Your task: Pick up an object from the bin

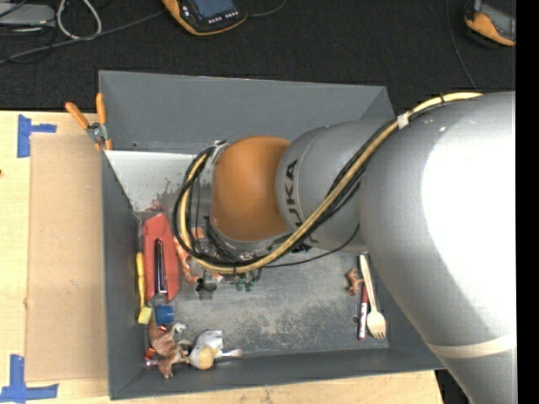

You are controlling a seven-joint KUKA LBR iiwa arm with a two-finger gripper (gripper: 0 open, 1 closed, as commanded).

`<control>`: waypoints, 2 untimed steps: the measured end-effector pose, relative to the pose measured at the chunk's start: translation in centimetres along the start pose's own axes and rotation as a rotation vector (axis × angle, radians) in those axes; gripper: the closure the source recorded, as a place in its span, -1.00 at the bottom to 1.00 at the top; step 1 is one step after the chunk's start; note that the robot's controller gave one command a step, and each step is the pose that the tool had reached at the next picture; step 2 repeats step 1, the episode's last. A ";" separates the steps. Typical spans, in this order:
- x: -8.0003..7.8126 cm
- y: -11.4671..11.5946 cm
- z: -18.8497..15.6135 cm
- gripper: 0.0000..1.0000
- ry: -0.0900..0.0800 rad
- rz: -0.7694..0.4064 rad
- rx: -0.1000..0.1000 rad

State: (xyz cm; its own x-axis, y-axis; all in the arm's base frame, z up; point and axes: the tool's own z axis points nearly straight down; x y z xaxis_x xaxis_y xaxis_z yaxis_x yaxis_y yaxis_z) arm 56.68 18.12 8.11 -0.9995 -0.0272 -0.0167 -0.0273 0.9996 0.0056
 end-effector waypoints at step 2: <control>-0.7 0.2 -9.3 1.00 -0.002 0.009 -0.001</control>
Offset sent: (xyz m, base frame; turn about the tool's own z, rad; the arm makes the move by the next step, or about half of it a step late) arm -0.0085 0.0187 0.1137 -0.0210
